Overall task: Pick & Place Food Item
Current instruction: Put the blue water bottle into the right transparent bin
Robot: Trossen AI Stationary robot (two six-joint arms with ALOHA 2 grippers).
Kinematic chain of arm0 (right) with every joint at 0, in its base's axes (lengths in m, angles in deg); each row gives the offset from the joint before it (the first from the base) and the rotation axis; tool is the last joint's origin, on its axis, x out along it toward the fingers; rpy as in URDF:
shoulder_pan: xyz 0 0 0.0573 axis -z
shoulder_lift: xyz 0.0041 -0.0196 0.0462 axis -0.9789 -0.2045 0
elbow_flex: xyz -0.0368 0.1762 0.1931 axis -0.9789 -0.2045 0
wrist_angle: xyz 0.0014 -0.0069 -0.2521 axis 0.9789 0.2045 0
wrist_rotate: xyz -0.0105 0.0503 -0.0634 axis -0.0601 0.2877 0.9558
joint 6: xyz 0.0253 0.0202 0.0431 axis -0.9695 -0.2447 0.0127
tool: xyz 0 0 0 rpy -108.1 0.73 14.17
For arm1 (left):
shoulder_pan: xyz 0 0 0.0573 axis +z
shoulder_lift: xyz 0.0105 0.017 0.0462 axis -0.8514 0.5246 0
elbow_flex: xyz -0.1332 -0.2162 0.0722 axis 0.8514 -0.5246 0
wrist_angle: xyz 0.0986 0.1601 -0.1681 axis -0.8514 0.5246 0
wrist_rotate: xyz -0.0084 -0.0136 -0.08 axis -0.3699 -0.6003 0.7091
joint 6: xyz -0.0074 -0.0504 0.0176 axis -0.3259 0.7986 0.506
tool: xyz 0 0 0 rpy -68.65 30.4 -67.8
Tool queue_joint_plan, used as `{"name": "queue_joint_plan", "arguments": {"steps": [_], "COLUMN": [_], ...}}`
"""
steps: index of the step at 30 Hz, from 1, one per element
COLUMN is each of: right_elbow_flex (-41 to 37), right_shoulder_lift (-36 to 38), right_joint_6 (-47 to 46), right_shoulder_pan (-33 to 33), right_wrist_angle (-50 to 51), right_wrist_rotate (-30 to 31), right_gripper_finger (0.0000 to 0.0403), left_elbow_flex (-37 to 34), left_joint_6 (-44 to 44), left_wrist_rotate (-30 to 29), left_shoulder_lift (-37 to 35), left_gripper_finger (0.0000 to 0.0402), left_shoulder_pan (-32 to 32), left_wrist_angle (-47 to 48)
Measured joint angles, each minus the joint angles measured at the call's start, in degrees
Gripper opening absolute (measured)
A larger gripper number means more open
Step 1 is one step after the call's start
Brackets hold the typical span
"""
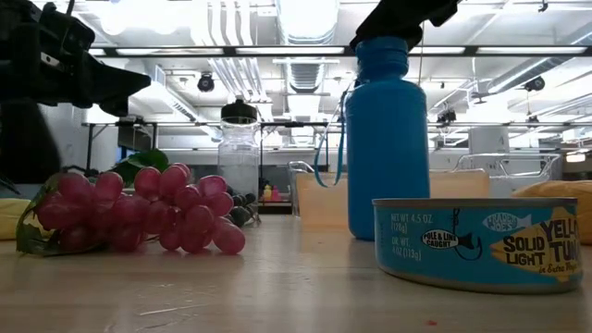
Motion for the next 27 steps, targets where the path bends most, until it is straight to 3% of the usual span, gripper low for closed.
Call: {"name": "queue_joint_plan", "arguments": {"steps": [6, 11, 27], "right_elbow_flex": [0.0, 0.0, 0.0], "right_shoulder_lift": [0.0, 0.0, 1.0], "right_joint_6": [0.3, 0.3, -0.3], "right_shoulder_pan": [0.0, 0.0, 0.0], "right_wrist_angle": [0.0, 0.0, 0.2], "right_wrist_rotate": [0.0, 0.0, 0.0], "right_gripper_finger": [0.0059, 0.0052, 0.0122], "left_elbow_flex": [0.0, 0.0, 0.0], "left_joint_6": [0.0, 0.0, 0.0], "left_wrist_rotate": [0.0, 0.0, 0.0], "left_shoulder_lift": [0.0, 0.0, 0.0], "left_gripper_finger": [0.0006, 0.0006, 0.0006], "left_shoulder_pan": [0.0, 0.0, 0.0], "left_wrist_angle": [0.0, 0.0, 0.0]}}
